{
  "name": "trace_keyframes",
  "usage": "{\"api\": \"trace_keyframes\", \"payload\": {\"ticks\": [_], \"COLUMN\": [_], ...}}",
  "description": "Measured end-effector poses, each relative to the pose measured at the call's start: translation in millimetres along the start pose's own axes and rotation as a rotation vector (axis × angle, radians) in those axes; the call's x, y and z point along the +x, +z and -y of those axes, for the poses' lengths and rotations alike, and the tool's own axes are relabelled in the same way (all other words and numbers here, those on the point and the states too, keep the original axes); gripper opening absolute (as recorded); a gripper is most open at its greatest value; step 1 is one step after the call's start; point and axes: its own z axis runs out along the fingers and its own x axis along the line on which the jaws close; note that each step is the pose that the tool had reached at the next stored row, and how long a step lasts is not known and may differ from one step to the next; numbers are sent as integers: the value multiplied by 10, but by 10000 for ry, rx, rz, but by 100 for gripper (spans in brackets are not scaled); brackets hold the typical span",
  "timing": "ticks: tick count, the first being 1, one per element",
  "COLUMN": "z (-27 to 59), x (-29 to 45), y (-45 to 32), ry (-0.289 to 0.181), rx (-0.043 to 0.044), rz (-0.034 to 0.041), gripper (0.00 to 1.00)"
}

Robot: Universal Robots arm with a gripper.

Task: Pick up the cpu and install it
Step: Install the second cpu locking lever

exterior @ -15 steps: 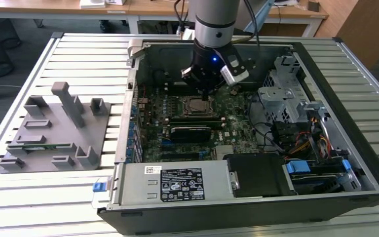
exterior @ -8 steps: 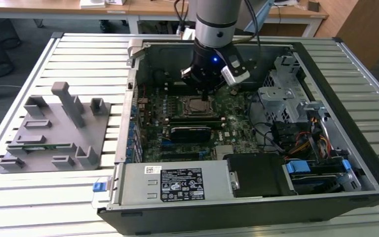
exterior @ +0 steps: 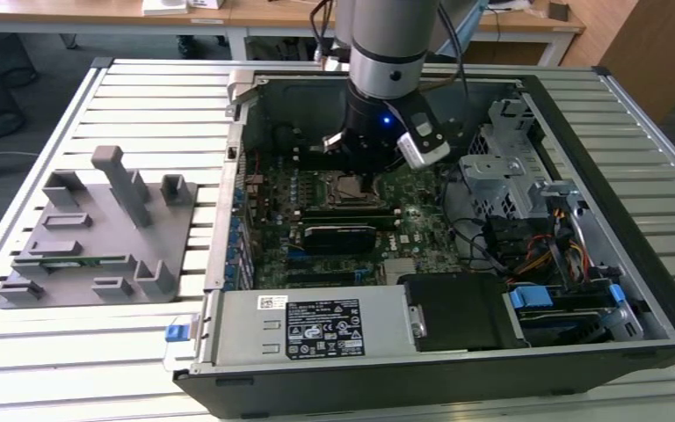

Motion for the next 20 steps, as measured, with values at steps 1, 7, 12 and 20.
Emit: {"api": "trace_keyframes", "payload": {"ticks": [1, 7, 12, 20], "z": [21, 40, 91, 143], "x": [2, 84, 100, 163], "y": [-1, 1, 2, 8], "ry": [0, 1, -2, 1], "rx": [-1, -12, -456, -482], "rz": [-1, -2, 16, -9], "gripper": [11, 11, 11, 11]}}
